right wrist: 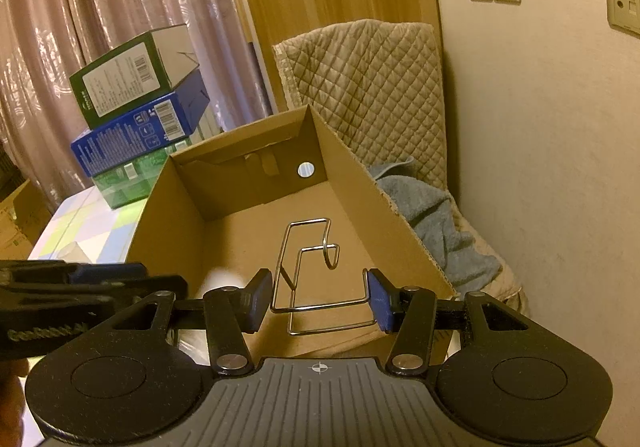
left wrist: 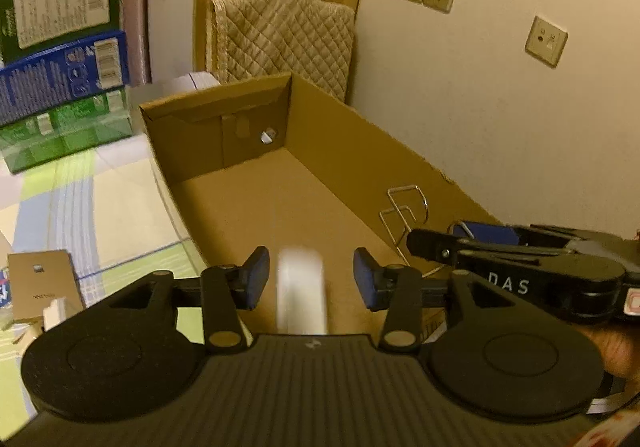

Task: Organize rigid objects
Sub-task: 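Open the left gripper to drop the power bank while the right gripper releases the wire holder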

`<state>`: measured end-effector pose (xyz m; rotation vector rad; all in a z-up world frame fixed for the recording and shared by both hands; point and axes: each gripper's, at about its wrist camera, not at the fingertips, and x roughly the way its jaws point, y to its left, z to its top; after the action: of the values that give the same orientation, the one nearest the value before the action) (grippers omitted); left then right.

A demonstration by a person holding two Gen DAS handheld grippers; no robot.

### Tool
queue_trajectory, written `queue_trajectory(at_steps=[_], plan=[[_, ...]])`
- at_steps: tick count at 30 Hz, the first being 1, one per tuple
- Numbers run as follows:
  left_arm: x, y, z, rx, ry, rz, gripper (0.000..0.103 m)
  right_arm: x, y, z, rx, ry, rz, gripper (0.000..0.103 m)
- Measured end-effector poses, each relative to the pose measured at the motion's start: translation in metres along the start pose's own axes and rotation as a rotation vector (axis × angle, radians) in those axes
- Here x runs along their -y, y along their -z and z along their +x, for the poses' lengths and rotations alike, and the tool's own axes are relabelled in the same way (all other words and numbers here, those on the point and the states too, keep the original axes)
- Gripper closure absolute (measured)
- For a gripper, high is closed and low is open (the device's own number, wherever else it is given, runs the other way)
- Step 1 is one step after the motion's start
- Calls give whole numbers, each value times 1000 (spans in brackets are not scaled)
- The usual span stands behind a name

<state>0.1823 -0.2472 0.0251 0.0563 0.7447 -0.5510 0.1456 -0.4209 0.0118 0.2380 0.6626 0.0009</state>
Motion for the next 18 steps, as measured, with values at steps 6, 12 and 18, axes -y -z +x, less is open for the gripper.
queue_trajectory(at_steps=[6, 12, 18], plan=[[-16, -1, -24, 35, -46, -41, 62, -3, 1, 0, -2, -3, -6, 55], [-27, 3, -40, 47, -69, -68, 62, -7, 2, -1, -1, -8, -15, 55], [-29, 6, -45, 46, -64, -82, 62, -11, 3, -2, 1, -8, -23, 55]])
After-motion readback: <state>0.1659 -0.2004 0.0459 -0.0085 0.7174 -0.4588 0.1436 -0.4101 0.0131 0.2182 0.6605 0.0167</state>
